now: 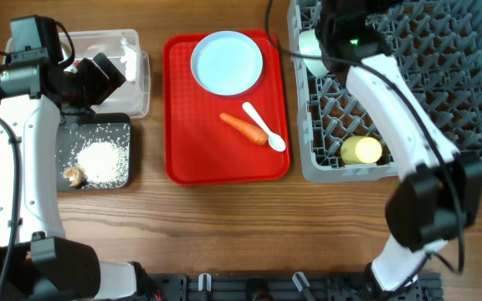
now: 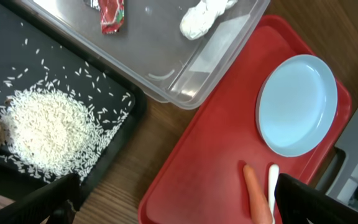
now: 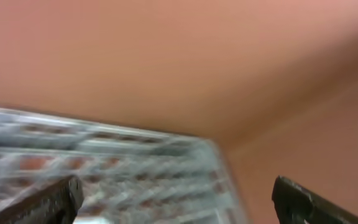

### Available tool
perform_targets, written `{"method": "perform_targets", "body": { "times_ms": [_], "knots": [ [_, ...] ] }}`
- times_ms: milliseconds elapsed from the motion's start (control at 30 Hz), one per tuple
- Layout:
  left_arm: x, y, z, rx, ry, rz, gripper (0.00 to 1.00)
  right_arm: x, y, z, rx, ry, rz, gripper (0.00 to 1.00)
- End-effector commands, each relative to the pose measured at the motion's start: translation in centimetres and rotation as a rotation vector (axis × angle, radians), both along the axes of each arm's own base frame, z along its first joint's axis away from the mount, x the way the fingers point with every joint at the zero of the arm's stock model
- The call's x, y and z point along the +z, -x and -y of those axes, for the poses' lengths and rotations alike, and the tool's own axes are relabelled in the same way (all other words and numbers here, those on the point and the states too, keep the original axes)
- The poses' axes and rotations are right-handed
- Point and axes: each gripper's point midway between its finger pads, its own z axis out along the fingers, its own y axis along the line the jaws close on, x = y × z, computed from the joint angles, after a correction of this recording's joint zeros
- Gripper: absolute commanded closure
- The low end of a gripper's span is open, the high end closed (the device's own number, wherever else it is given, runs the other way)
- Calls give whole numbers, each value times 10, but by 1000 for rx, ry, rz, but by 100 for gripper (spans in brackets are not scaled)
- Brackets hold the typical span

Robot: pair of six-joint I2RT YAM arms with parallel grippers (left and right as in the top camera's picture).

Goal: Sort waste into correct bins and load items into the dishwasher rack
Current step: 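Reach the right gripper to the blue plate's rim and grasp it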

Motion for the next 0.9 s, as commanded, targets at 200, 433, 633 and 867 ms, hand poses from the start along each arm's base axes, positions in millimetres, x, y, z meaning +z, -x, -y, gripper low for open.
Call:
{"method": "perform_targets", "body": {
  "times_ms": [200,433,633,867],
  "knots": [
    [0,1,-2,8,-2,0,0,-13,77,-122,207,-1116,-220,0],
    [0,1,-2,8,-3,1,0,-38,103,-168,344,-1166,-446,0],
    [0,1,-2,8,-2,0,0,-74,113,-208,387,-1170,-596,0],
    [-1,5,-1,8,1,-16,0,-150,113,-231,254,-1081,-753,0]
  ]
}}
